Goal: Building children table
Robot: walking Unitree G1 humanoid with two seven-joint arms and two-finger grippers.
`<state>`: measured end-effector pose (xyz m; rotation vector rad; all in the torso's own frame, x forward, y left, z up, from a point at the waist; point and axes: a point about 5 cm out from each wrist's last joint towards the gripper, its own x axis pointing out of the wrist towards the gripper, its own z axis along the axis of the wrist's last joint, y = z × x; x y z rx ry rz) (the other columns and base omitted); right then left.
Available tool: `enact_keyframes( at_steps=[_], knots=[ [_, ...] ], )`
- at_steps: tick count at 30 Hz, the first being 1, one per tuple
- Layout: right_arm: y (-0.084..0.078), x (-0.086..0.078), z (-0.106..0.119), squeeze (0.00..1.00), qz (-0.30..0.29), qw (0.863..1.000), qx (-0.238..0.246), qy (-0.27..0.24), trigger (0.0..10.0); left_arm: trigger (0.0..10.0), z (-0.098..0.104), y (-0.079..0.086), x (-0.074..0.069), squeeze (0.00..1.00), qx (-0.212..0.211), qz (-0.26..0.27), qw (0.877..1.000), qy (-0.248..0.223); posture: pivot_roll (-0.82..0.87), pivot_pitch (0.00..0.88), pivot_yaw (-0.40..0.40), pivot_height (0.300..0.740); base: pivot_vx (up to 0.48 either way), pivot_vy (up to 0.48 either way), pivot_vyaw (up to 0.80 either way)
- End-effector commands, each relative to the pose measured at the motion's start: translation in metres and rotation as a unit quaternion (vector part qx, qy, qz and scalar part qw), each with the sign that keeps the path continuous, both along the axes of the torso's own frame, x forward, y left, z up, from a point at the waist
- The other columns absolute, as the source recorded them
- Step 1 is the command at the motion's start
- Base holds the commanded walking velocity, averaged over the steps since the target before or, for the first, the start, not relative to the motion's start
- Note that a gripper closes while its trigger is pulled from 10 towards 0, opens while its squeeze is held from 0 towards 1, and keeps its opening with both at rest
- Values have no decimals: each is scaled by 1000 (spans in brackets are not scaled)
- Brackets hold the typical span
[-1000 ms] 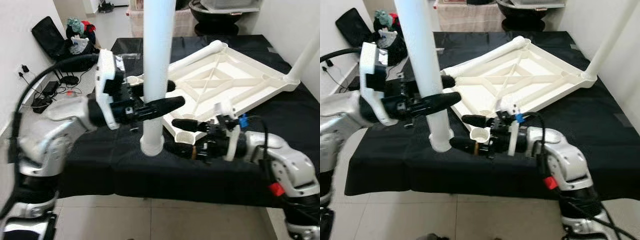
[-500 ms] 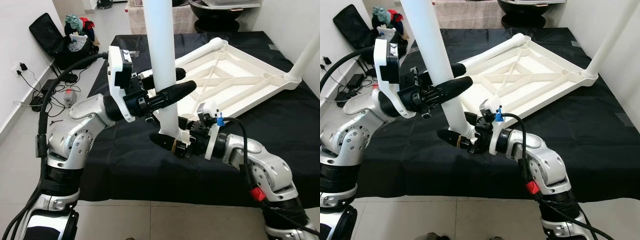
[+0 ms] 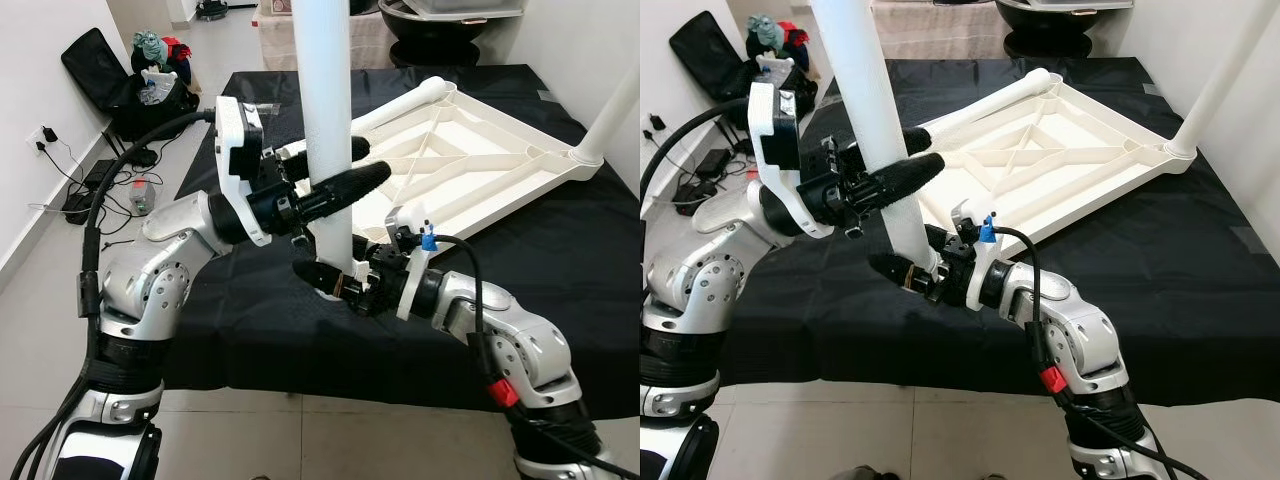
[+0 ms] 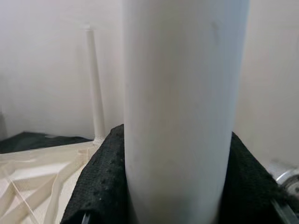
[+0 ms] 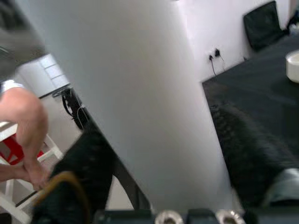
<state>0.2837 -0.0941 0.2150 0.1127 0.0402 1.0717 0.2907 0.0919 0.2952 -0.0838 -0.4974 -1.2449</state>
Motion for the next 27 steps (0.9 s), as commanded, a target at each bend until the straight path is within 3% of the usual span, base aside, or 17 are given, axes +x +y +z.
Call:
enact_keyframes(
  at_steps=[1,20,21,22,23,24,27],
  knots=[
    [8,-2,2,0,17,1000,-3,-5,0,10000,1,0,-2,0,2,3,1000,-13,-38,101,44,740,0,0,0],
    [2,9,-13,0,-51,997,-63,18,0,10000,3,0,-1,0,3,-5,1000,-7,-39,102,48,740,0,0,0],
    [1,10,-14,0,-54,996,-67,19,0,10000,4,0,-1,106,2,-10,1000,-3,-39,101,47,740,0,0,0],
    [1,10,-14,0,-54,996,-67,19,0,10000,4,0,-1,106,2,-10,1000,-3,-39,101,47,740,0,0,0],
    [1,11,-15,0,-60,996,-70,20,0,10000,5,1,1,776,-1,-10,1000,7,-39,101,47,740,0,0,0],
    [0,12,-16,0,-64,995,-72,20,0,10000,6,1,2,1000,-3,-11,1000,14,-39,101,47,740,0,0,0],
    [-2,15,-16,0,-76,994,-73,19,0,10000,9,2,3,1000,-11,-14,999,29,-38,102,47,740,0,0,0]
  ],
)
